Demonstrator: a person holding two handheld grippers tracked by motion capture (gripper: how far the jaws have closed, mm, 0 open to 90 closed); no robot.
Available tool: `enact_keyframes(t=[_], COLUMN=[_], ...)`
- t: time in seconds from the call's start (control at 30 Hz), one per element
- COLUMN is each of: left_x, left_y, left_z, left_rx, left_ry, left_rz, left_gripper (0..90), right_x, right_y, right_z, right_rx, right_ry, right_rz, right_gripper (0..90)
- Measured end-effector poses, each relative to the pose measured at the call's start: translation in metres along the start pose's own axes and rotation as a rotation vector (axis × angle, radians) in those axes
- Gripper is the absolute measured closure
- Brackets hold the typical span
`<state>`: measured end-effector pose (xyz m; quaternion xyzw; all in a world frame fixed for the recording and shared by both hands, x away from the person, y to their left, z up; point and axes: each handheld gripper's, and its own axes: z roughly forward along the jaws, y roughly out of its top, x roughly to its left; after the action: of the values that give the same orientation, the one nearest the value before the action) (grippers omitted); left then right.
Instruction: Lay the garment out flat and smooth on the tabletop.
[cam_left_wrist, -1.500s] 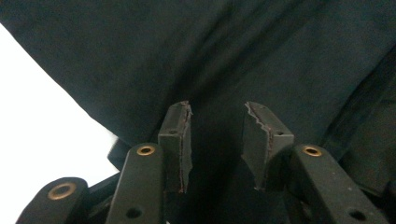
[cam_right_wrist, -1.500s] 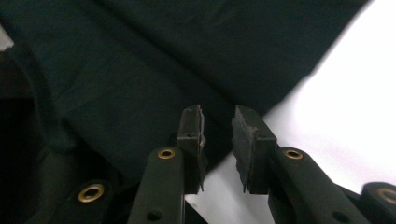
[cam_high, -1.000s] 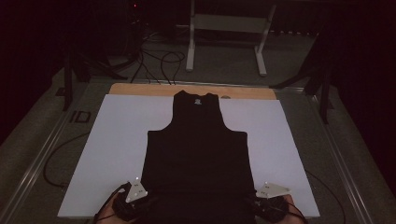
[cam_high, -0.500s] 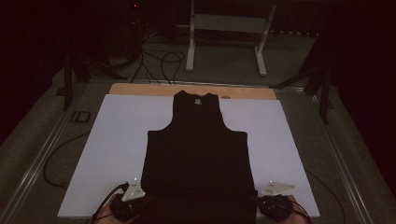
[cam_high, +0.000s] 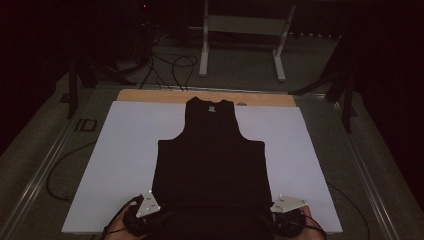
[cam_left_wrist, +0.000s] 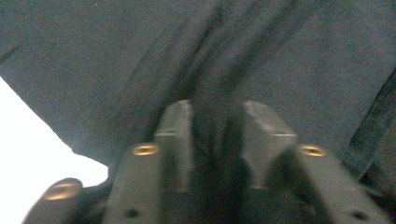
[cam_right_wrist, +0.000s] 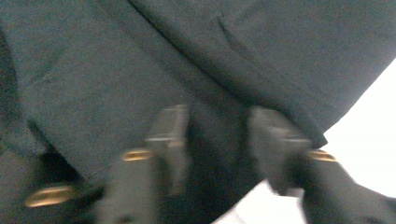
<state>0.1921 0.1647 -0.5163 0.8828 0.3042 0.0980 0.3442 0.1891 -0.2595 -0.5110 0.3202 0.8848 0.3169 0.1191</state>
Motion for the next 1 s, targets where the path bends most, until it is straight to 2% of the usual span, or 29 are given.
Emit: enact_keyframes(t=[0.03,0.1,0.17,0.23,0.4,0.43,0.47,0.5,0.67,0.7,0.73,0.8,0.83,0.87,0.9,0.93,0.97,1.0], left_x=[-0.001,0.0,0.001,0.002,-0.001,-0.002,-0.003,-0.004,-0.003,-0.003,-0.003,-0.002,0.001,0.003,0.006,0.006,0.009,0.011], left_y=[0.0,0.001,0.0,-0.003,-0.008,-0.009,-0.01,-0.011,-0.014,-0.015,-0.015,-0.015,-0.015,-0.014,-0.014,-0.014,-0.013,-0.012], left_z=[0.0,-0.001,-0.004,-0.007,-0.014,-0.016,-0.018,-0.02,-0.025,-0.027,-0.028,-0.029,-0.033,-0.035,-0.038,-0.038,-0.041,-0.043], left_rx=[0.002,0.015,0.025,0.028,0.04,0.038,0.037,0.031,0.019,0.013,0.006,-0.008,-0.064,-0.093,-0.123,-0.123,-0.159,-0.177], left_ry=[-0.012,-0.016,-0.048,-0.08,-0.126,-0.122,-0.137,-0.151,-0.181,-0.202,-0.206,-0.206,-0.175,-0.161,-0.159,-0.159,-0.122,-0.104], left_rz=[-0.005,-0.004,-0.026,-0.038,-0.028,-0.026,-0.032,-0.031,-0.037,-0.037,-0.036,-0.043,-0.067,-0.08,-0.096,-0.096,-0.113,-0.124], left_gripper=[88.4,89.0,89.3,89.4,89.4,89.4,89.4,89.4,89.3,89.3,89.0,86.6,86.6,67.0,64.7,60.2,60.2,52.7], right_x=[0.0,-0.001,-0.005,-0.006,-0.012,-0.013,-0.013,-0.013,-0.012,-0.011,-0.011,-0.012,-0.012,-0.016,-0.018,-0.018,-0.019,-0.021], right_y=[0.0,0.0,-0.002,-0.006,-0.016,-0.019,-0.019,-0.021,-0.021,-0.021,-0.022,-0.023,-0.023,-0.022,-0.021,-0.021,-0.019,-0.016], right_z=[-0.001,-0.002,-0.005,-0.01,-0.027,-0.032,-0.032,-0.035,-0.036,-0.036,-0.037,-0.037,-0.038,-0.039,-0.039,-0.039,-0.039,-0.039], right_rx=[0.007,0.013,0.024,0.03,-0.013,-0.018,-0.018,-0.004,0.009,0.014,0.017,0.017,0.007,-0.041,-0.063,-0.063,-0.089,-0.121], right_ry=[0.01,0.023,0.065,0.082,0.111,0.119,0.119,0.142,0.166,0.17,0.19,0.186,0.183,0.16,0.158,0.158,0.156,0.14], right_rz=[0.006,0.014,0.032,0.042,0.065,0.069,0.069,0.053,0.031,0.025,0.011,0.008,0.019,0.032,0.042,0.042,0.048,0.059], right_gripper=[89.1,89.5,89.7,89.9,89.9,89.9,89.9,89.8,89.6,89.5,90.0,89.7,82.2,66.5,63.9,63.9,58.9,51.4])
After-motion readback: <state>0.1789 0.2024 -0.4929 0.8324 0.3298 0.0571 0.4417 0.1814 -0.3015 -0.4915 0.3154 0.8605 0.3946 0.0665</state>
